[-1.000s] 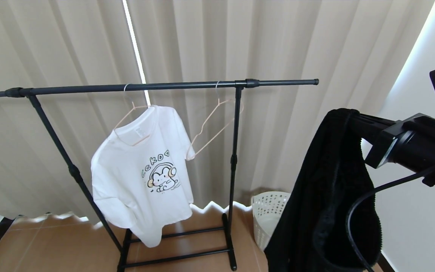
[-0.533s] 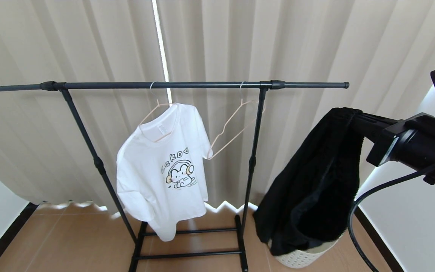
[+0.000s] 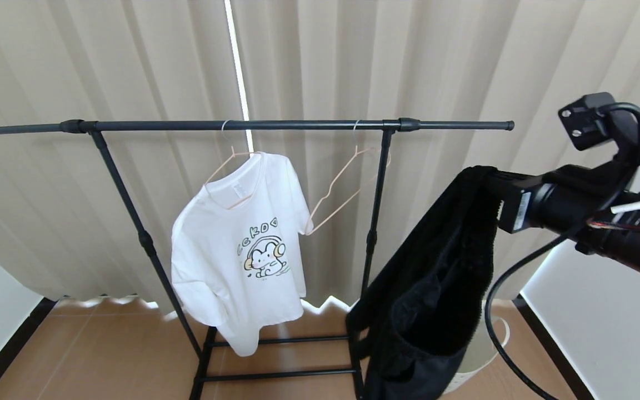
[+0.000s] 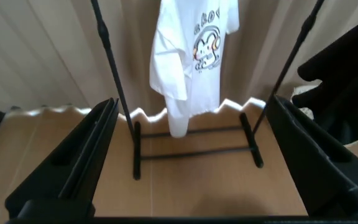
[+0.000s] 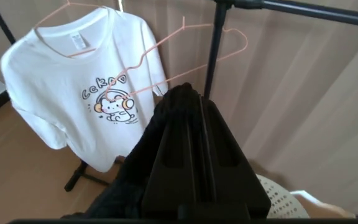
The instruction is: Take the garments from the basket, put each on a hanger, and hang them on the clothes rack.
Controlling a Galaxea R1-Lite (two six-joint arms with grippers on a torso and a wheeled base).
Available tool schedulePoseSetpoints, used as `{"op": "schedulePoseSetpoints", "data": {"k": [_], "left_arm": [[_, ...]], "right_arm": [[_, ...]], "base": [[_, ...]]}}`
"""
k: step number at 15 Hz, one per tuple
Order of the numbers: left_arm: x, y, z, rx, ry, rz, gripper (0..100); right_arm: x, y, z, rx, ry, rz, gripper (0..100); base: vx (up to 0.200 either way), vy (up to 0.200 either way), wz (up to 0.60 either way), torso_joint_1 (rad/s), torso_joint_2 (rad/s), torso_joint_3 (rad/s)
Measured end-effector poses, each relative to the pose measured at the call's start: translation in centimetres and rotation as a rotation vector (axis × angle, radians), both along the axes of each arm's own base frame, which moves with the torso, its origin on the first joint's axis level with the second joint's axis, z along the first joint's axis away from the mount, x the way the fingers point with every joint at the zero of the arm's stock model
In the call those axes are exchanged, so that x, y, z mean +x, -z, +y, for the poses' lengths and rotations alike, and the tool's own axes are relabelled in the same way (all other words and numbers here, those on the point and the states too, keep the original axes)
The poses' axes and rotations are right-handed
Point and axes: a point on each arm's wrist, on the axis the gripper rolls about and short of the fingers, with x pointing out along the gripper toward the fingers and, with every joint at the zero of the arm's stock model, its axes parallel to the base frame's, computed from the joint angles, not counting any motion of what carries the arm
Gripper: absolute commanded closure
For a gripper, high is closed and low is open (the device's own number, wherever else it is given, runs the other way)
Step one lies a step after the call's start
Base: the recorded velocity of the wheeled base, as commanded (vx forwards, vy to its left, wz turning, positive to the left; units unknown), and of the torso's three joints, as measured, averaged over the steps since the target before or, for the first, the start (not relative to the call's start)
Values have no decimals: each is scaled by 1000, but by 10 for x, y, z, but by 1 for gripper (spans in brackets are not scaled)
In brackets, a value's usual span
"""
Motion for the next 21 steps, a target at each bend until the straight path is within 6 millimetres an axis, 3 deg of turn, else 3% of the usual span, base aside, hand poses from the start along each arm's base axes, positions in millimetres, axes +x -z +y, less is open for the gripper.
{"op": "schedulePoseSetpoints", "data": {"k": [2, 5, 8, 11, 13, 15, 21], "left_arm": [[31, -24, -2, -54, 29, 167, 0], [102, -64, -24, -153, 87, 385, 0], [167, -85, -82, -175, 188, 509, 0], [212, -81, -145, -217, 245, 596, 0], [232, -76, -185, -260, 276, 626, 0], [242, -68, -210, -266, 314, 625, 0], [257, -42, -246, -291, 343, 622, 0]], "right_arm": [[14, -2, 10, -14, 25, 145, 100], [28, -12, 22, 114, -4, 288, 100], [40, -13, 29, 177, -10, 305, 100], [53, -7, 43, 228, -31, 278, 100], [57, 0, 54, 244, -46, 292, 100], [57, 3, 65, 269, -66, 300, 100], [42, 1, 92, 326, -147, 309, 100]], "base": [[0, 0, 0, 0, 0, 0], [0, 0, 0, 0, 0, 0], [0, 0, 0, 0, 0, 0], [0, 0, 0, 0, 0, 0], [0, 0, 0, 0, 0, 0], [0, 0, 0, 0, 0, 0], [0, 0, 0, 0, 0, 0]]}}
